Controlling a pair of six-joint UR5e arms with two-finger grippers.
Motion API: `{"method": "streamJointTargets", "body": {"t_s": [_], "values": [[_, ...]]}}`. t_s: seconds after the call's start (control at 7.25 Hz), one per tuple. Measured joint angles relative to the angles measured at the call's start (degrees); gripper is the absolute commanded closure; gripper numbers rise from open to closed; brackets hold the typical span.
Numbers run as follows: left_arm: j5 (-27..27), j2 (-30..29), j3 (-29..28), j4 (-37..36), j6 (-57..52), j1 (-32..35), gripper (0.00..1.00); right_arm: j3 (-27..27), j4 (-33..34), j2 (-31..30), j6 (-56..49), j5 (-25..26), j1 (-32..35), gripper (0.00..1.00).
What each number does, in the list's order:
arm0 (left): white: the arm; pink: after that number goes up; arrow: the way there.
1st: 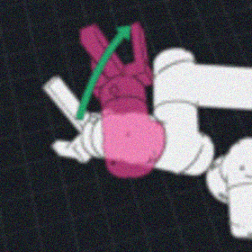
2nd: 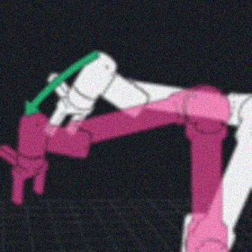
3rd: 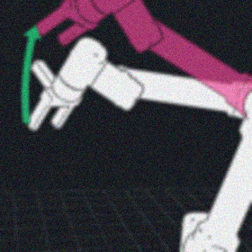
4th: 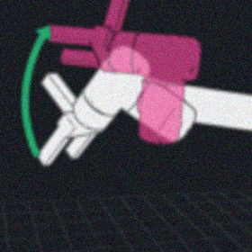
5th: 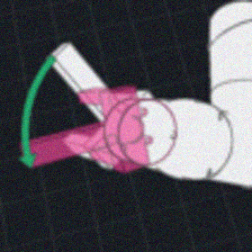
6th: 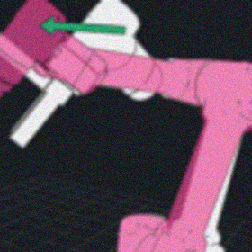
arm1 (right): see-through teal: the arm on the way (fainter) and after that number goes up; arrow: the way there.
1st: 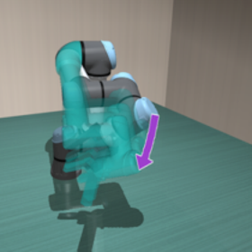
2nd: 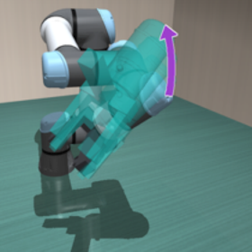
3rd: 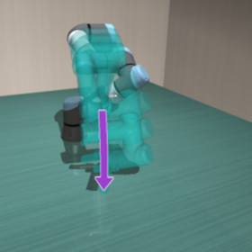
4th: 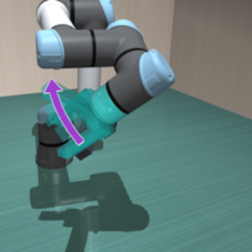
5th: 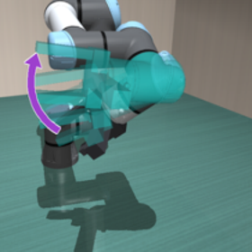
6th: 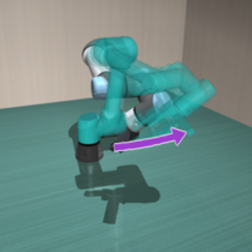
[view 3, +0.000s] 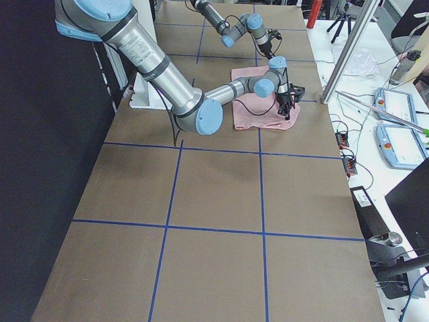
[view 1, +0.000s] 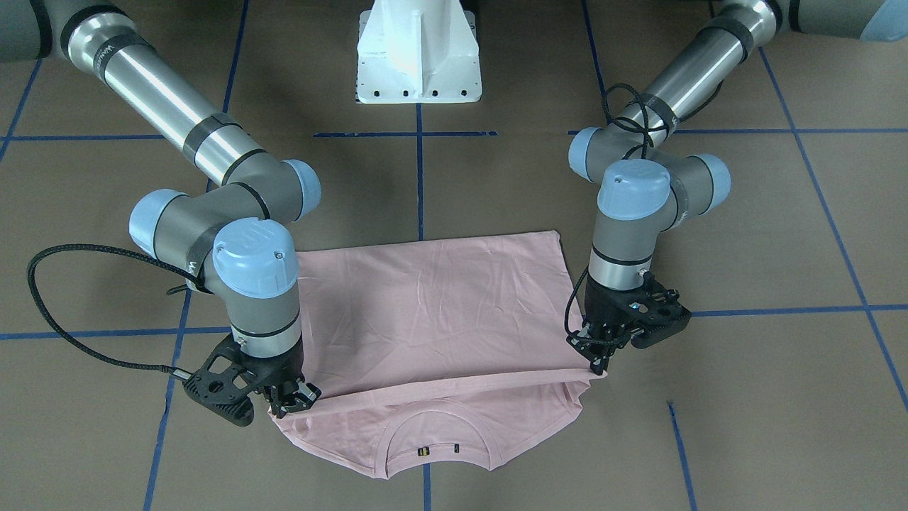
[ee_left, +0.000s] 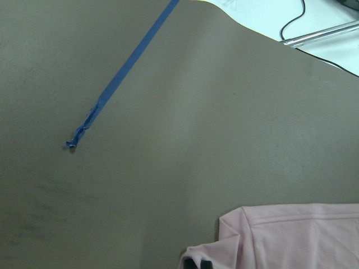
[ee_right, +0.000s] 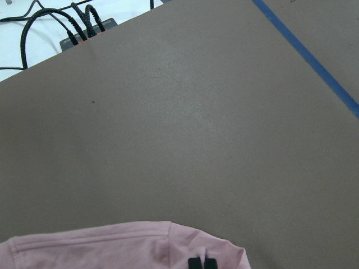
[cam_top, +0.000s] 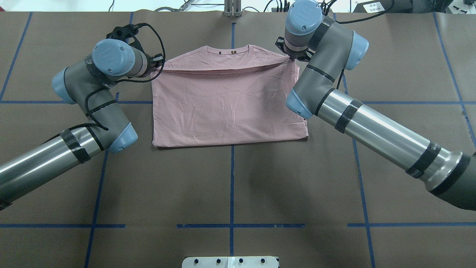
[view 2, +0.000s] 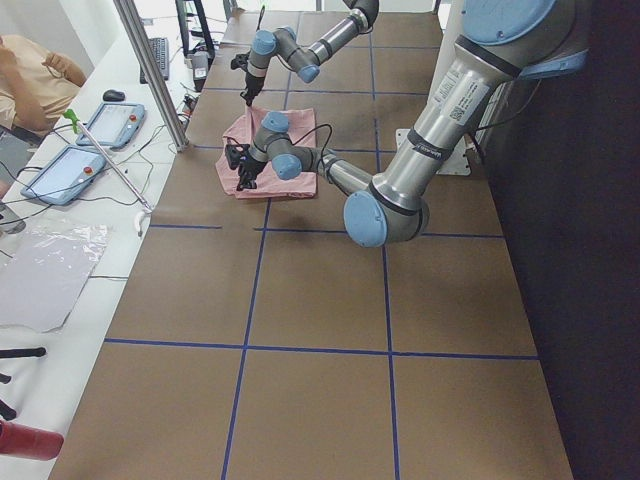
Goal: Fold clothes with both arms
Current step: 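Release the hem at the collar and raise both grippers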
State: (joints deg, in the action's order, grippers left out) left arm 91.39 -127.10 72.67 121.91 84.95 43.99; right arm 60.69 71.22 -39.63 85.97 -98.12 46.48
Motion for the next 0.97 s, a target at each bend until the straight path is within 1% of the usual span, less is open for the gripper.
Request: {"method": "streamJointTargets", "body": {"t_s": [0.55, 0.69, 0.83, 0.97], "values": [[-0.1, -1.0, -0.7, 3.2, -0.1, 1.2, 1.00, -1.5, -0.1, 0.5, -1.0, 0.0, 0.9, 1.00], [-0.1, -1.0, -0.9, 3.4, -0.1, 1.3, 1.00, -2.0, -0.1, 0.5, -1.2, 0.1, 0.7, 0.51], [-0.1, -1.1, -1.3, 3.5, -0.2, 1.3, 0.88, -2.2, -0.2, 0.3, -1.4, 0.3, 0.3, 0.41], [-0.1, -1.1, -1.8, 3.6, -0.2, 1.4, 0.80, -2.3, -0.3, 0.3, -1.7, 0.5, -0.1, 0.39]]}}
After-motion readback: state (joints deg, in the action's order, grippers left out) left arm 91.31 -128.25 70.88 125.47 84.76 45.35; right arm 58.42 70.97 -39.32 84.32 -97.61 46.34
